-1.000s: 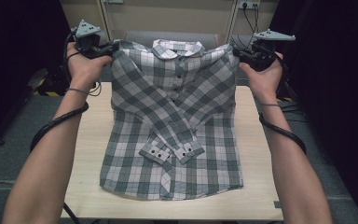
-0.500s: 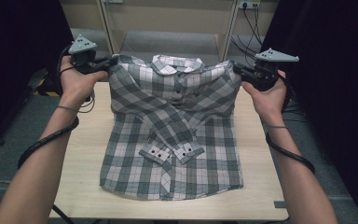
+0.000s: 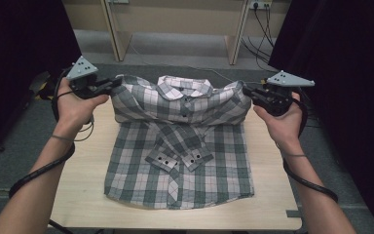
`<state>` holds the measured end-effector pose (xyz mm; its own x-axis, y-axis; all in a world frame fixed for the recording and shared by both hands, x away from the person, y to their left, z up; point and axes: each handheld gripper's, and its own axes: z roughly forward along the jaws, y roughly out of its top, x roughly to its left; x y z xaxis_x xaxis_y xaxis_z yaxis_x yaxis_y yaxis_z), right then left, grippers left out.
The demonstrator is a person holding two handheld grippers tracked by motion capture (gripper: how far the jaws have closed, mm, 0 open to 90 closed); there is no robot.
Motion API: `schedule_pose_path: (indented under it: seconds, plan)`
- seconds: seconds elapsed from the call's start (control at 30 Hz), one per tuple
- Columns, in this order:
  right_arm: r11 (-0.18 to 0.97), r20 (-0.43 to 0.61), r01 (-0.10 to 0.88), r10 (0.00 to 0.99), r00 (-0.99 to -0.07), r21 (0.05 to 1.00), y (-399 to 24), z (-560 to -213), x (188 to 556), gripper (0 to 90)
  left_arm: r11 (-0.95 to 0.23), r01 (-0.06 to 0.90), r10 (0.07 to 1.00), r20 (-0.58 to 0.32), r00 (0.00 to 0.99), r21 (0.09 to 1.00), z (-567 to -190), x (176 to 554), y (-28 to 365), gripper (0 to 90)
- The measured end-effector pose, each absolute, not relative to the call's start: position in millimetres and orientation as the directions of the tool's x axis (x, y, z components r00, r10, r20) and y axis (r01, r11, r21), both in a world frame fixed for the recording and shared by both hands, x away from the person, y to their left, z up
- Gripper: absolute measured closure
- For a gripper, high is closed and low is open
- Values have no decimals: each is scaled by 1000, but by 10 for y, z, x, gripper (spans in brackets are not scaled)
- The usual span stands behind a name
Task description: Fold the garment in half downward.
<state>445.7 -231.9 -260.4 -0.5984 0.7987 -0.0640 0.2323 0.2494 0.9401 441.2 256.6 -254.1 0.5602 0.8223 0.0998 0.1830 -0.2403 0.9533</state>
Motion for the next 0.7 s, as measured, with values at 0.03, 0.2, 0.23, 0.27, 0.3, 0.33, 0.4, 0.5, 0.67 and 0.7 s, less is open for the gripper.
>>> schedule_pose_path:
  seconds: [0.03,0.2,0.23,0.27,0.3,0.33,0.4,0.5,0.67,0.7]
  plan:
    - [249,-62,233,797,-601,940,-2327,-2619,4425,872,-246,181,815,102,571,952,-2571,4361,2564,872]
    - [250,-54,236,787,-615,939,-2375,-2706,4283,871,-257,189,805,102,585,948,-2660,4240,2593,872]
    - [252,-55,238,785,-617,938,-2382,-2725,4255,872,-262,188,801,104,590,947,-2678,4213,2598,872]
    - [253,-52,239,782,-621,938,-2389,-2746,4228,872,-267,188,797,107,594,945,-2696,4184,2603,872]
    - [250,-47,241,780,-625,938,-2396,-2767,4201,871,-268,190,795,106,597,945,-2715,4154,2607,872]
    - [250,-43,244,776,-629,937,-2400,-2788,4176,871,-268,190,795,106,597,945,-2715,4154,2607,872]
    - [252,-40,247,771,-635,936,-2404,-2827,4126,872,-285,193,786,113,608,939,-2775,4065,2614,871]
    - [256,-36,251,763,-645,933,-2404,-2878,4053,871,-295,196,778,116,618,935,-2837,3983,2624,872]
    - [262,-25,264,752,-658,928,-2414,-2985,3939,871,-301,196,770,116,628,933,-2910,3878,2638,872]
    - [262,-22,268,752,-659,927,-2421,-3013,3919,871,-304,196,765,116,634,932,-2950,3825,2636,872]
